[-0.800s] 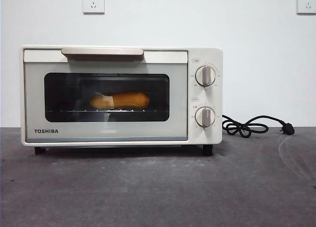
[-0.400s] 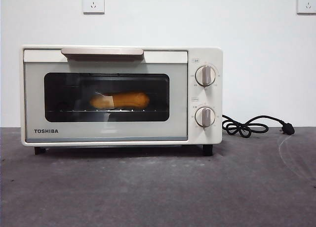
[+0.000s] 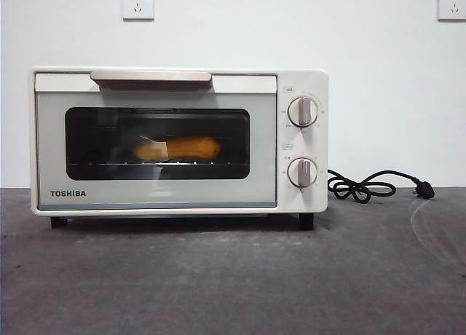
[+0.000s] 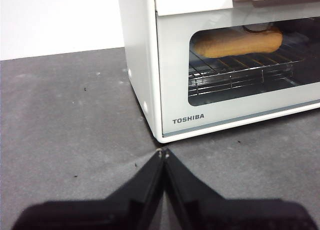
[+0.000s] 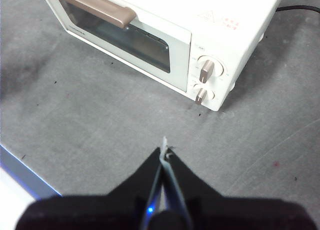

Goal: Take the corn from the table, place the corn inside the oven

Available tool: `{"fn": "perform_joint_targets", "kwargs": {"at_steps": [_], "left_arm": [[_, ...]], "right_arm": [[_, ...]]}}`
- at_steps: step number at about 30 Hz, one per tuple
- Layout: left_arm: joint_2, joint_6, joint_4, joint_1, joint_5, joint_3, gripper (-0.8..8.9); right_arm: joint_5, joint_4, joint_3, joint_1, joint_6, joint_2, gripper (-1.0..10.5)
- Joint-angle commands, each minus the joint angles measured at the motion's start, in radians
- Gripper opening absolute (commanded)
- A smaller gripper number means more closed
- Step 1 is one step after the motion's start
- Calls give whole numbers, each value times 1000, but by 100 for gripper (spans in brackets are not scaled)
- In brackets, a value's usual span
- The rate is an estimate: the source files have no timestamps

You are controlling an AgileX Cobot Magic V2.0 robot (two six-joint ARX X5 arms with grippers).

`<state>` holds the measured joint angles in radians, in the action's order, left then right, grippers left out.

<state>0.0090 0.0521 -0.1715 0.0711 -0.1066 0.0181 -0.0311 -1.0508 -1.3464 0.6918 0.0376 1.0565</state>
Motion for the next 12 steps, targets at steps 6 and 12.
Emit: {"fn": "perform_joint_targets", "kwargs": {"at_steps": [6, 12], "left_arm": [[-2, 1, 8, -3, 2, -7, -4], [-2, 1, 8, -3, 2, -7, -4]], "right_arm": [[-56, 7, -1, 1, -15, -1, 1], [-122, 80, 8, -101, -126, -58, 1]]}}
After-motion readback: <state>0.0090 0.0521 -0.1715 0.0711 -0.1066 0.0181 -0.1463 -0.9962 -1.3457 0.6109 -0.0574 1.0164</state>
